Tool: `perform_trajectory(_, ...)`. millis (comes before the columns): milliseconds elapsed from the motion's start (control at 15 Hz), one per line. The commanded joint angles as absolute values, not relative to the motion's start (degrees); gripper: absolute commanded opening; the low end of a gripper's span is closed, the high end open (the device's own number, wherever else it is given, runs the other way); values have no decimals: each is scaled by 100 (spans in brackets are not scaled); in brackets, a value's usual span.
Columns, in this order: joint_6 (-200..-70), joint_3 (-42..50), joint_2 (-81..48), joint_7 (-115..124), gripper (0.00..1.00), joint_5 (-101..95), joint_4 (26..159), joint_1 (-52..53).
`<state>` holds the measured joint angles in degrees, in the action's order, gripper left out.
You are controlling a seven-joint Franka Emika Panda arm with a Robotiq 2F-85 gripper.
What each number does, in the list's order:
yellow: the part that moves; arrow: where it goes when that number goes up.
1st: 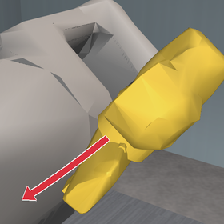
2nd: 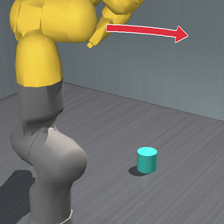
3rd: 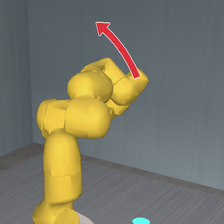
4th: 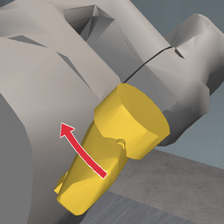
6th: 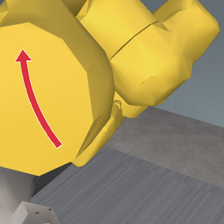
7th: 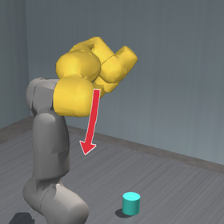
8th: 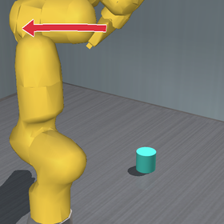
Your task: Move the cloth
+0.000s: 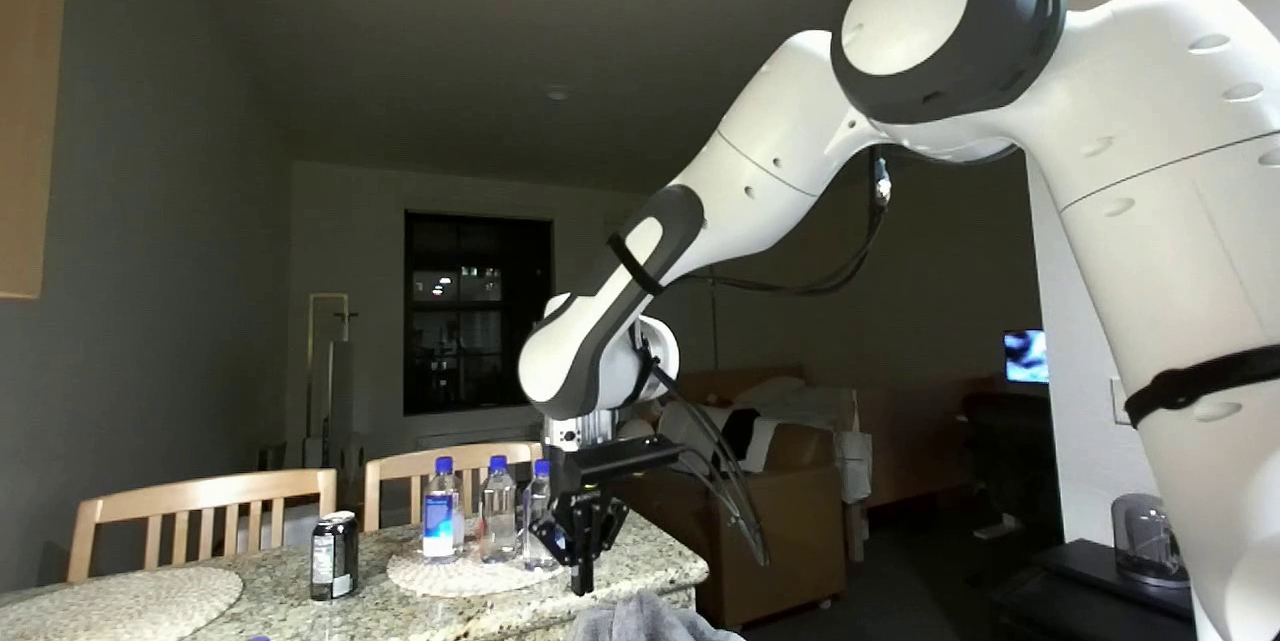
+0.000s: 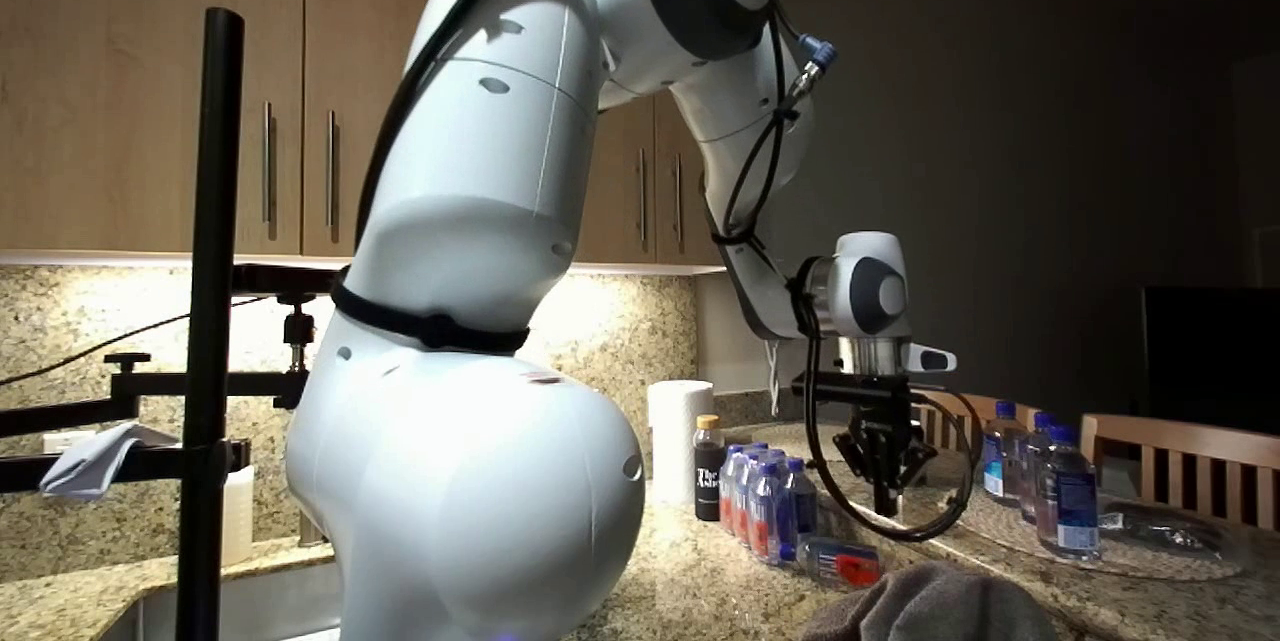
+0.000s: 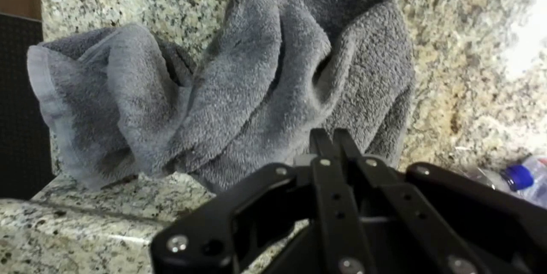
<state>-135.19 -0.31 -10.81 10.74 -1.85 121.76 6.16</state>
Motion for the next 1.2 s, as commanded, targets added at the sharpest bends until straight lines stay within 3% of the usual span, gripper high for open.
perform_trajectory(0,-13596,-90,-763,886,8,-24,12235,461)
perform_trajectory(133,-13498,-63,-856,885,9,-133,12209,438)
perform_trajectory(200,-13584,-38,-954,947,34,-316,12332,448)
perform_trajectory(267,-13632,-21,-1003,1001,34,-427,12435,457)
perform_trajectory(400,-13799,32,-1140,1127,43,-687,12710,486)
perform_trajectory(933,-15158,390,-1800,1564,95,-1376,13467,635)
perform_trajectory(1000,-15168,359,-1864,1448,99,-1302,13492,605)
perform_trajectory(1133,-15209,278,-1975,1309,100,-1125,13500,560)
